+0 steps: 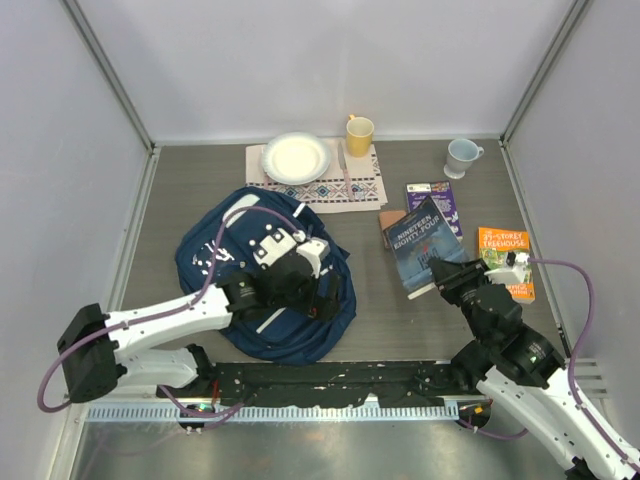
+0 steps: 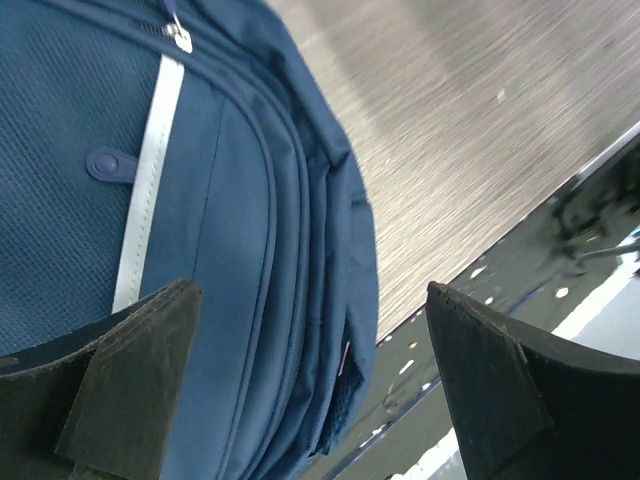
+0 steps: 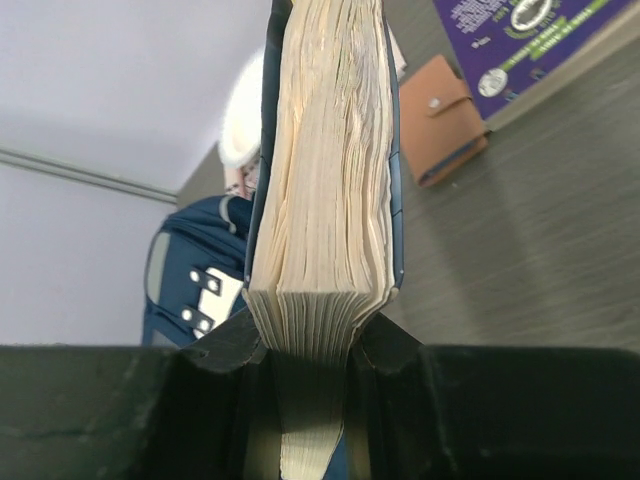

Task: Pack the student bag
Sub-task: Pick up the book from the center of the board.

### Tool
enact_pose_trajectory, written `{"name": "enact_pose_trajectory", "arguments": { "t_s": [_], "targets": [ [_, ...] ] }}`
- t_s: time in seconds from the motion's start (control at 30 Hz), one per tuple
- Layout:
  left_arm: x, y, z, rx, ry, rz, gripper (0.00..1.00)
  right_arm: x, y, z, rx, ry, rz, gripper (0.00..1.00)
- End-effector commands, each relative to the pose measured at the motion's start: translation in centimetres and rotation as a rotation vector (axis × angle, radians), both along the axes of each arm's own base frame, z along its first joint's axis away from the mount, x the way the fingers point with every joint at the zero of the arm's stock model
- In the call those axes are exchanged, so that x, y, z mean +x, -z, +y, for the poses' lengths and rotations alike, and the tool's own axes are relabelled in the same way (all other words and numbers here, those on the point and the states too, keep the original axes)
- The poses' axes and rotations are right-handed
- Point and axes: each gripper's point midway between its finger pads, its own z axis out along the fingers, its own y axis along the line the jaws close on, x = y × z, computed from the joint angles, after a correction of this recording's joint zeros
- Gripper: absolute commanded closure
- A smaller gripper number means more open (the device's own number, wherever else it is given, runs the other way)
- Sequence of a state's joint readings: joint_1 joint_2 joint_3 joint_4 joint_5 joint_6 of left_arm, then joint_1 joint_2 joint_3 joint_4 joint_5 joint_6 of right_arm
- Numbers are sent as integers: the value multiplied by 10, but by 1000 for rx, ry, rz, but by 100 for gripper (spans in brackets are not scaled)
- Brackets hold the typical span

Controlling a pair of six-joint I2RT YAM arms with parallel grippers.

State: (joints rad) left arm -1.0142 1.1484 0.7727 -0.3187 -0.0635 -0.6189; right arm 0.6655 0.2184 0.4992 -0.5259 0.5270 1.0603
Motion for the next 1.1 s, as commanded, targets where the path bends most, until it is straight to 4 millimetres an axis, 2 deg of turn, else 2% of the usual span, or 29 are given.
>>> {"name": "enact_pose_trajectory", "arguments": {
  "t_s": [0.0, 0.13, 0.33, 0.53, 0.63, 0.87, 1.07],
  "targets": [
    [0, 20, 17, 200, -21, -32, 0, -2, -37, -9, 96, 47, -87, 99],
    [7, 30, 37, 318, -87, -51, 4, -2, -29, -6, 97, 33, -68, 99],
    [20, 25, 42, 390, -104, -103, 11, 1, -15, 3, 95, 7, -28, 99],
    [11, 36, 22, 371, -12, -60, 24, 3, -10, 8, 84, -7, -7, 99],
    [4, 34, 14, 337, 31, -45, 24, 2, -8, 10, 89, -16, 1, 99],
    [3, 39, 15, 380, 64, -36, 30, 1, -3, 12, 99, -25, 4, 99],
    [-3, 57, 11, 417, 82, 1, 42, 2, 1, 13, 90, -24, 13, 99]
  ]
}}
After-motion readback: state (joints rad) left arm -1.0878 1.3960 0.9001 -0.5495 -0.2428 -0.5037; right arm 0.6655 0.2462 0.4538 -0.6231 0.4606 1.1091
